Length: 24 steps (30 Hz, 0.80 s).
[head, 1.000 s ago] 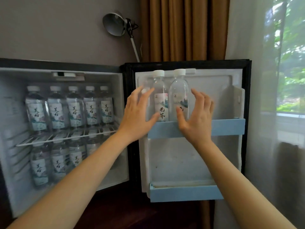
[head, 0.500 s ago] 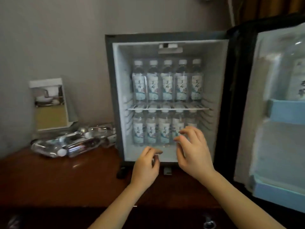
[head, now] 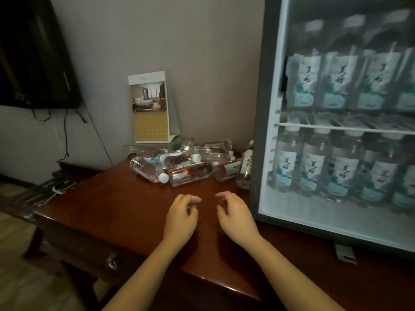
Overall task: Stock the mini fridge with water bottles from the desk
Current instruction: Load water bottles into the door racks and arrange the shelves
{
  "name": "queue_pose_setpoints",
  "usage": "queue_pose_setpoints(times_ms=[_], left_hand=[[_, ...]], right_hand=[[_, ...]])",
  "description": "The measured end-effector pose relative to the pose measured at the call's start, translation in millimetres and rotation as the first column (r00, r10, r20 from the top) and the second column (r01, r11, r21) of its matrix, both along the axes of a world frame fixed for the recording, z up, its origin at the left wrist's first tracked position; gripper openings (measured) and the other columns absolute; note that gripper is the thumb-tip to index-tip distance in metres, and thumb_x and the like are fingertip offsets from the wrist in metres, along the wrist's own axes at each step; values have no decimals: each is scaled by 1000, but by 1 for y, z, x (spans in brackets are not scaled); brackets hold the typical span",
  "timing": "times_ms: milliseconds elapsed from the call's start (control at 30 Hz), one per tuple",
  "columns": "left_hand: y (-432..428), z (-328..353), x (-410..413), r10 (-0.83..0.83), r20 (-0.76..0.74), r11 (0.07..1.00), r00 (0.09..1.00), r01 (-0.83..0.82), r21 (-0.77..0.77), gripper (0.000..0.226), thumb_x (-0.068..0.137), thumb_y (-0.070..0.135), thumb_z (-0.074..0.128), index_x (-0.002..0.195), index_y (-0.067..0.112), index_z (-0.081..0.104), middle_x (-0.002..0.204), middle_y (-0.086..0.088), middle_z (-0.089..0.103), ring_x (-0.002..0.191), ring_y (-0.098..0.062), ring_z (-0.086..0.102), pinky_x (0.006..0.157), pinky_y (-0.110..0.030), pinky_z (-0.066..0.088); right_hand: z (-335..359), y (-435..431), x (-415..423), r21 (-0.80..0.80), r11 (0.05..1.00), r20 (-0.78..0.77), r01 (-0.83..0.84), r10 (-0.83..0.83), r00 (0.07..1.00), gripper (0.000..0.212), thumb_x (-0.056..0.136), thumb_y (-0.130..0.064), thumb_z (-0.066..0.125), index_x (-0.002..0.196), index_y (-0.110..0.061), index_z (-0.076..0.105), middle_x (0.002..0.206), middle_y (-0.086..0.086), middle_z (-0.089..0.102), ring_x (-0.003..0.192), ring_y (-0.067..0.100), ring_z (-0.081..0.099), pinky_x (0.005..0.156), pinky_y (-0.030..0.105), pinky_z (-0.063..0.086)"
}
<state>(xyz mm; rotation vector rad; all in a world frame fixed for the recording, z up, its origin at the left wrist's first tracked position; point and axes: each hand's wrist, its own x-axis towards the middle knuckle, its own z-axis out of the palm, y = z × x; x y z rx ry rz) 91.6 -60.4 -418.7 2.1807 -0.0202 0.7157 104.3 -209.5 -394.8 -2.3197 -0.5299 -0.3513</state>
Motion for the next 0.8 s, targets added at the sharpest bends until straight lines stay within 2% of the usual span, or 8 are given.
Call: queue_pose_setpoints(times_ms=[100, 267, 367, 433, 567, 667, 733, 800], left_hand=[[2, 2, 29, -23, -92, 999, 995, 19, -38, 27, 86, 1, 54, 100, 23, 60, 101, 7, 52, 89, -10, 55, 83, -21, 43], [-12, 5, 81, -99, -229, 995, 968, 99, -10, 35, 88, 10, 55, 122, 18, 52, 120, 0, 44, 94, -12, 54, 91, -24, 43], [-29, 11, 114, -127, -263, 992, 957, 122, -36, 37, 88, 13, 55, 125, 15, 49, 123, -2, 42, 109, -17, 52, 95, -23, 39], [-43, 15, 133, -157, -271, 983, 950, 125, -131, 34, 89, 13, 55, 123, 11, 52, 122, -4, 49, 113, -19, 51, 94, -23, 39], [-54, 9, 155, -188, -250, 912, 950, 74, -404, 25, 93, 15, 50, 117, 11, 57, 118, -8, 60, 110, -24, 58, 95, -37, 47], [-52, 11, 155, -267, -243, 893, 933, 145, -425, 24, 97, 17, 44, 115, 14, 59, 114, -6, 62, 104, -22, 60, 95, -43, 48], [-50, 14, 149, -382, -248, 830, 890, 212, -516, 22, 99, 22, 40, 108, 20, 60, 110, -3, 63, 106, -22, 59, 97, -42, 47], [-49, 17, 143, -504, -270, 749, 820, 260, -609, 27, 100, 31, 36, 108, 22, 60, 109, 1, 64, 107, -16, 59, 93, -32, 49]], right_hand=[[3, 27, 33, 144, 983, -188, 110, -82, 979, 44, 92, -18, 51, 134, -16, 41, 130, 7, 49, 124, 23, 44, 103, 32, 37], [-1, 31, 69, 202, 890, -244, 408, -358, 901, 49, 95, -17, 46, 141, -13, 30, 148, 11, 28, 138, 27, 25, 111, 35, 26], [-4, 31, 79, 255, 844, -324, 471, -385, 864, 52, 95, -16, 46, 143, -13, 26, 151, 12, 18, 140, 27, 20, 112, 34, 23], [-7, 31, 81, 276, 831, -359, 484, -378, 854, 54, 94, -15, 47, 143, -14, 24, 151, 14, 15, 139, 29, 24, 110, 36, 27], [-10, 33, 83, 260, 824, -431, 504, -368, 824, 67, 94, -16, 47, 149, -19, 7, 154, 16, 4, 139, 32, 23, 109, 40, 30], [-8, 35, 83, 193, 829, -487, 524, -383, 785, 82, 92, -17, 49, 149, -21, -10, 155, 15, -11, 143, 34, 11, 112, 43, 26], [-8, 36, 82, 164, 838, -511, 521, -380, 771, 87, 90, -16, 51, 149, -21, -14, 155, 13, -17, 144, 35, 7, 112, 44, 25], [-9, 35, 80, 143, 856, -489, 497, -375, 787, 89, 88, -16, 52, 149, -21, -13, 154, 10, -21, 144, 34, 5, 113, 44, 23]])
